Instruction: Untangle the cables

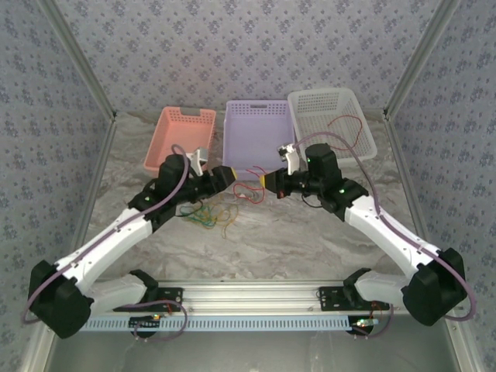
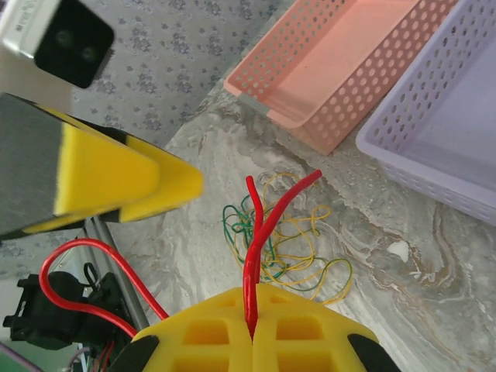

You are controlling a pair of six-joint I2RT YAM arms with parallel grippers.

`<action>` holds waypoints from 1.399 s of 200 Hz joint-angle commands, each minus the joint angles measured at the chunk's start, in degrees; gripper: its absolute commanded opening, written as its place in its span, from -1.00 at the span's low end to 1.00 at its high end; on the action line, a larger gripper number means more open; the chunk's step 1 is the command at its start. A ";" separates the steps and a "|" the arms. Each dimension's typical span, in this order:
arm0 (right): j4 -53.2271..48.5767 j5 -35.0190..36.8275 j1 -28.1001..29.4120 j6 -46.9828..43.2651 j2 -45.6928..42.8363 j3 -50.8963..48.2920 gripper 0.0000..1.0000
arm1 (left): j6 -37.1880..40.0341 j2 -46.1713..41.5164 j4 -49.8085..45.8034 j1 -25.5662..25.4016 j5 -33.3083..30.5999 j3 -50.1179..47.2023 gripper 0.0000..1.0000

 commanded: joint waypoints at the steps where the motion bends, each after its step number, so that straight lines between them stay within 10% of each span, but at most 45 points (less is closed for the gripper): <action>1: 1.25 -2.97 0.83 -1.97 0.65 0.77 -1.00 | -2.75 2.17 6.81 -0.75 0.53 1.72 0.15; 148: 1.25 3.28 3.97 -1.45 4.00 0.89 -1.00 | -10.96 8.04 17.03 -4.16 -4.13 -1.73 -0.47; 265: 2.20 3.71 4.81 -0.48 4.42 0.48 -1.00 | -12.24 8.54 17.34 -4.09 -5.58 -2.27 -0.48; 280: 2.56 4.07 4.81 -0.21 4.35 0.06 -1.00 | -12.63 8.69 18.28 -4.09 -5.56 -2.47 -0.75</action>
